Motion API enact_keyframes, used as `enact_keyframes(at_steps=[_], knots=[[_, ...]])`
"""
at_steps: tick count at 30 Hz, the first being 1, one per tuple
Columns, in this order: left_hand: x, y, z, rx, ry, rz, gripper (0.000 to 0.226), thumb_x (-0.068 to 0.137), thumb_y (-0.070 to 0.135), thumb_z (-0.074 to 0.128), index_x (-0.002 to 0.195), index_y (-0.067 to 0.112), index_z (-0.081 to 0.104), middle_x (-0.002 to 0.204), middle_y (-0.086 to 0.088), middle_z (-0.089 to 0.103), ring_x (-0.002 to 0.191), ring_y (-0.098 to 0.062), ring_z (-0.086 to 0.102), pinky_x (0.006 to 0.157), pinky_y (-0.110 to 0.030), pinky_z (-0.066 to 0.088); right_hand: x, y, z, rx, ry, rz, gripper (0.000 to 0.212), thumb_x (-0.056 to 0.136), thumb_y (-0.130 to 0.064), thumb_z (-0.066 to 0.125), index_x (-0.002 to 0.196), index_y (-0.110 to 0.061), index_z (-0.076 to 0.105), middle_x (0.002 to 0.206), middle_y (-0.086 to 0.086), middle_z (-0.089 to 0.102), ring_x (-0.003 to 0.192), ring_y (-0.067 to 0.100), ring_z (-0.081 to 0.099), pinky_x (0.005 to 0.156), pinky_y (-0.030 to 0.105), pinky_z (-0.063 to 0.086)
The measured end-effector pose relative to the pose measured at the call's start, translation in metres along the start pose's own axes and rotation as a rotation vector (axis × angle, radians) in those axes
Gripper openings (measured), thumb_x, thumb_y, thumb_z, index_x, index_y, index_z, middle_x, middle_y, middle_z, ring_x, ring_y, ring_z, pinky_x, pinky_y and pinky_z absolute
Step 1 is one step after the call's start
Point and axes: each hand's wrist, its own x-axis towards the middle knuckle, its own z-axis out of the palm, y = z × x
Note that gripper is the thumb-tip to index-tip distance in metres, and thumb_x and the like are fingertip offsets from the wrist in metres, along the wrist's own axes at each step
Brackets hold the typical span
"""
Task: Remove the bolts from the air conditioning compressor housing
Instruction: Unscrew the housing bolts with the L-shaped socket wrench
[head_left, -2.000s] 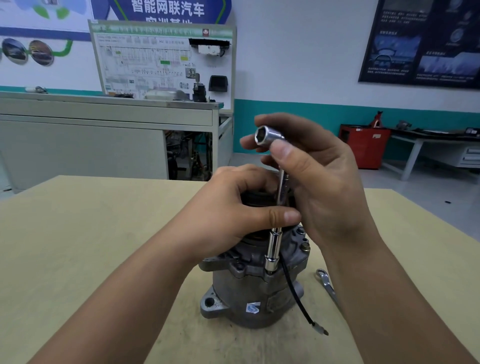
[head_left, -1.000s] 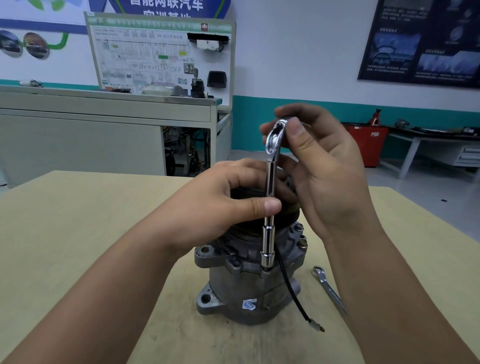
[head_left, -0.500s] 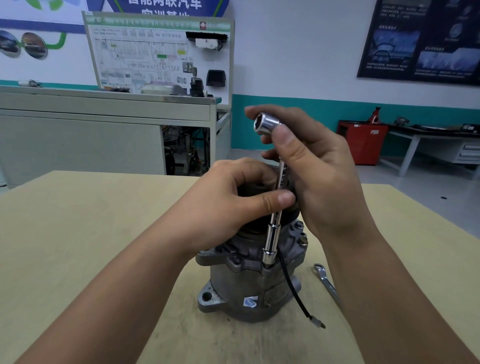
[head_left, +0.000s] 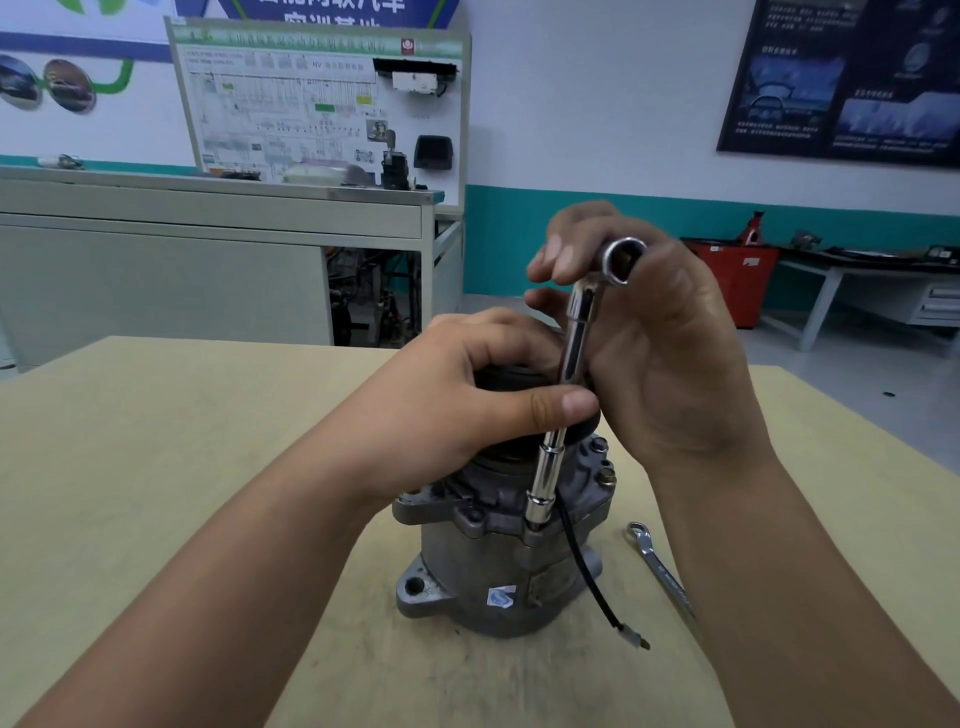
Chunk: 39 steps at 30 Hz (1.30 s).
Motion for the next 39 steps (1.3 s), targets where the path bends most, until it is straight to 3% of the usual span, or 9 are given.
enact_keyframes(at_steps=[8, 12, 15, 20, 25, 30, 35, 37, 39], knots=[[-0.001, 0.000, -0.003, -0.050, -0.021, -0.048, 0.026, 0.067, 0.033, 0.067, 0.081, 0.010, 0.071, 0.089, 0.007, 0.064, 0.092, -0.007, 0.062, 0.084, -0.016, 0.047, 0.000, 0.000, -0.002, 0.190, 0.091, 0.104, 0.020, 0.075, -0.029, 0.061, 0.075, -0.011, 0.068, 0.079, -0.001, 0.066, 0.075, 0.015, 0.053, 0.067, 0.031, 0.040], [0.001, -0.001, -0.003, -0.072, -0.034, -0.050, 0.018, 0.069, 0.031, 0.064, 0.082, 0.022, 0.073, 0.094, 0.013, 0.066, 0.097, -0.002, 0.062, 0.090, -0.016, 0.046, 0.001, 0.001, -0.001, 0.242, 0.212, 0.158, 0.031, 0.090, -0.020, 0.036, 0.080, -0.008, 0.062, 0.070, 0.006, 0.065, 0.068, 0.015, 0.060, 0.065, 0.029, 0.045], [0.001, -0.003, -0.004, -0.078, -0.033, -0.048, 0.026, 0.070, 0.029, 0.063, 0.090, 0.016, 0.074, 0.100, 0.012, 0.066, 0.101, -0.001, 0.062, 0.094, -0.016, 0.045, 0.002, 0.000, 0.003, 0.218, 0.269, 0.147, 0.025, 0.098, -0.011, 0.031, 0.089, -0.009, 0.054, 0.066, 0.008, 0.061, 0.061, 0.014, 0.062, 0.060, 0.025, 0.050], [0.001, -0.002, -0.003, -0.049, -0.026, -0.050, 0.025, 0.068, 0.031, 0.065, 0.085, 0.015, 0.073, 0.102, 0.002, 0.067, 0.099, -0.007, 0.063, 0.093, -0.022, 0.047, 0.002, 0.001, 0.008, 0.120, 0.295, 0.148, 0.019, 0.099, -0.012, 0.038, 0.092, -0.008, 0.055, 0.066, 0.010, 0.062, 0.054, 0.014, 0.057, 0.054, 0.024, 0.049], [0.001, -0.003, -0.001, -0.014, 0.006, -0.065, 0.037, 0.072, 0.034, 0.075, 0.086, 0.000, 0.069, 0.106, -0.008, 0.066, 0.101, -0.018, 0.063, 0.093, -0.033, 0.047, 0.002, 0.001, 0.007, -0.082, 0.216, 0.160, 0.018, 0.085, -0.024, 0.054, 0.097, -0.018, 0.067, 0.086, -0.004, 0.066, 0.075, 0.009, 0.057, 0.068, 0.025, 0.048], [0.001, -0.005, 0.001, -0.029, 0.006, -0.102, 0.039, 0.068, 0.032, 0.071, 0.092, 0.002, 0.069, 0.101, -0.011, 0.069, 0.097, -0.025, 0.066, 0.091, -0.047, 0.050, -0.002, 0.000, 0.007, -0.084, 0.076, 0.099, 0.022, 0.091, -0.018, 0.048, 0.104, -0.018, 0.066, 0.096, -0.002, 0.070, 0.087, 0.007, 0.060, 0.075, 0.023, 0.047], [0.001, -0.002, 0.001, -0.023, 0.018, -0.062, 0.030, 0.066, 0.034, 0.074, 0.084, 0.010, 0.074, 0.101, 0.000, 0.068, 0.096, -0.009, 0.064, 0.093, -0.031, 0.048, -0.002, -0.003, 0.007, 0.124, 0.072, 0.104, 0.022, 0.091, -0.013, 0.043, 0.096, -0.010, 0.065, 0.088, -0.005, 0.069, 0.079, 0.009, 0.063, 0.070, 0.022, 0.049], [0.002, -0.001, 0.000, -0.026, 0.015, -0.054, 0.028, 0.064, 0.032, 0.069, 0.083, 0.013, 0.074, 0.102, 0.002, 0.068, 0.097, -0.006, 0.064, 0.093, -0.025, 0.047, -0.002, -0.004, 0.007, 0.112, 0.073, 0.117, 0.015, 0.091, -0.019, 0.053, 0.095, -0.009, 0.062, 0.083, -0.008, 0.067, 0.076, 0.009, 0.058, 0.070, 0.022, 0.047], [0.002, -0.001, 0.000, -0.015, 0.008, -0.049, 0.027, 0.064, 0.033, 0.068, 0.082, 0.014, 0.072, 0.102, 0.001, 0.068, 0.096, -0.008, 0.063, 0.092, -0.025, 0.047, -0.002, -0.005, 0.008, 0.102, 0.089, 0.113, 0.025, 0.077, -0.030, 0.062, 0.092, -0.010, 0.060, 0.079, -0.008, 0.065, 0.075, 0.009, 0.056, 0.072, 0.024, 0.045]])
